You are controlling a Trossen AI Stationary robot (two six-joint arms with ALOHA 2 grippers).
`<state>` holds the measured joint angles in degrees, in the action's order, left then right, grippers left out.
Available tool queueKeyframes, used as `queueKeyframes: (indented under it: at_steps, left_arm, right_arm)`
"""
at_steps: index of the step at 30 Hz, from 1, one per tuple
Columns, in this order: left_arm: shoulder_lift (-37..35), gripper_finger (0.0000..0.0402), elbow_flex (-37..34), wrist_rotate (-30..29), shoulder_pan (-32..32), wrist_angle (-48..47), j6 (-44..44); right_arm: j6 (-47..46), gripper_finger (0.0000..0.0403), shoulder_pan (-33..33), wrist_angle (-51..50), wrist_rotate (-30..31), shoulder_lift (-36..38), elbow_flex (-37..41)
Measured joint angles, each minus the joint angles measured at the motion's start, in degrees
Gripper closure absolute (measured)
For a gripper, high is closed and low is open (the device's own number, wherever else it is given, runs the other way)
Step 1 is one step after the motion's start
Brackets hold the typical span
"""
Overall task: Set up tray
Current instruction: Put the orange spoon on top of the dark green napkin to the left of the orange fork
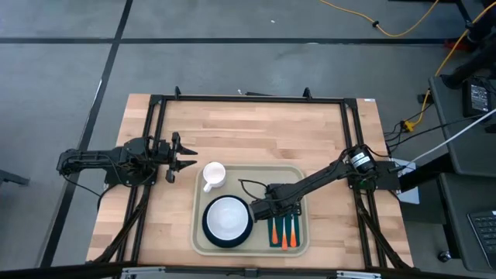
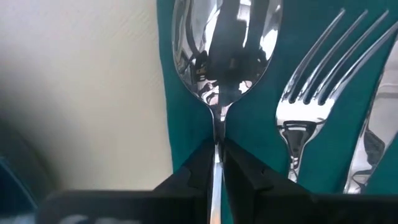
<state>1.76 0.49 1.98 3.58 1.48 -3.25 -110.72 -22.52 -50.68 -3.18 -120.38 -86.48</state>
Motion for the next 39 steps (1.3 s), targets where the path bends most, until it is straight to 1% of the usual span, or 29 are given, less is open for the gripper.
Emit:
queueKeyframes:
  at_steps: [7,12,39]
  left_arm:
    - [-0.01,0.0258,0.00,0.00,0.00,0.00,0.00]
    - [0.00,0.0258,0.00,0.00,0.01,0.00,0.00]
    - [0.00,0.0258,-0.02,0.00,0.00,0.01,0.00]
  right_arm:
    - [0.02,0.0363,0.00,0.16,-0.12,0.00,0.00]
    - [0.00,0.0362,0.02,0.55,-1.91,0.00,0.00]
    - [0.24,0.0361,0.02,1.22,-0.94,0.00,0.00]
